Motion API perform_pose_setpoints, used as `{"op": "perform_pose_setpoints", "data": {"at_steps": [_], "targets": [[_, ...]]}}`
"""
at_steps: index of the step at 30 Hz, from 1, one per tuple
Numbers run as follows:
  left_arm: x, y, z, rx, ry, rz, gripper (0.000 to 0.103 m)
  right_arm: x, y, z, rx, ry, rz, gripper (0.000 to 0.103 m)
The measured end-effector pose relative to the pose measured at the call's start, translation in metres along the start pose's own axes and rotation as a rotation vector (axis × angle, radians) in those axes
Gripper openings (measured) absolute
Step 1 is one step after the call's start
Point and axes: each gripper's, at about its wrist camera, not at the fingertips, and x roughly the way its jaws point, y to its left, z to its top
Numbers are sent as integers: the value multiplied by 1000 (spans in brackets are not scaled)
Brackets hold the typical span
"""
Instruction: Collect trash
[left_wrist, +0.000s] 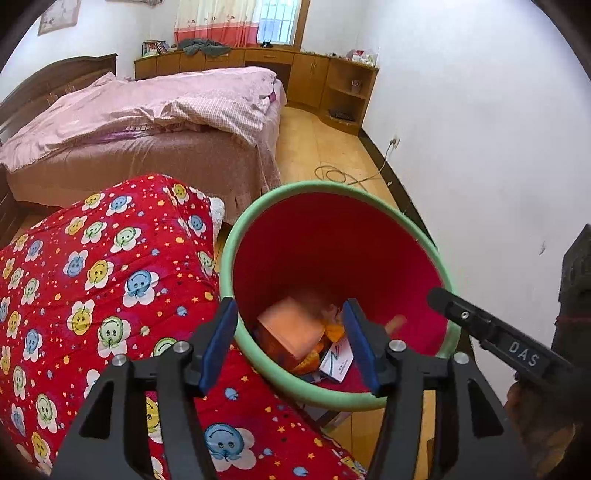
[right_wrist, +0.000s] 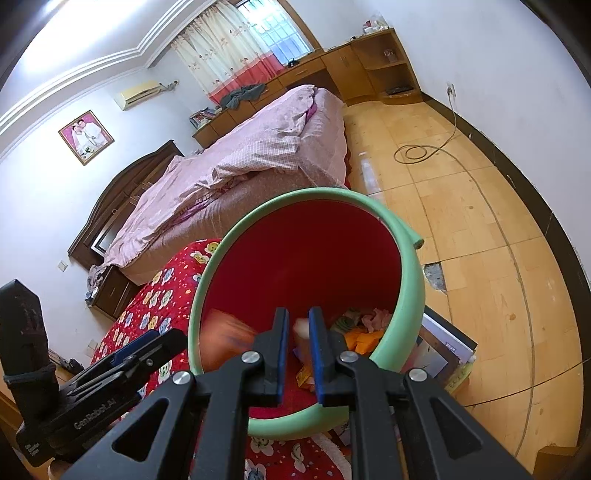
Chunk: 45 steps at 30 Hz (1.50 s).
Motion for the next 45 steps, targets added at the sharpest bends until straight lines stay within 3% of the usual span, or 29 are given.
{"op": "perform_pose_setpoints", "data": {"at_steps": [5,13,21,33,37,39,45], "targets": [[-11,1,0,-24,-12,4,59,-2,1,1,-4,-1,3,29],[-33,16,-7,-58,-23,34,59,-15,17,-4,-34,-11,22,38],[-70,36,-22,-87,-63,83,60,-35,52,-19,-90,-25,53,55],[-130,79,-57,-171,-119,166,60,-62,107,-54,-200,-34,77,73],[-151,93,-70,-198,-147,199,70,-71,126,-66,-244,-44,82,79],[-160,99,-76,-209,-156,218,70,-75,134,-74,-265,-51,88,88],[-184,118,-96,-255,-180,270,71,-82,155,-92,-332,-55,96,97]]}}
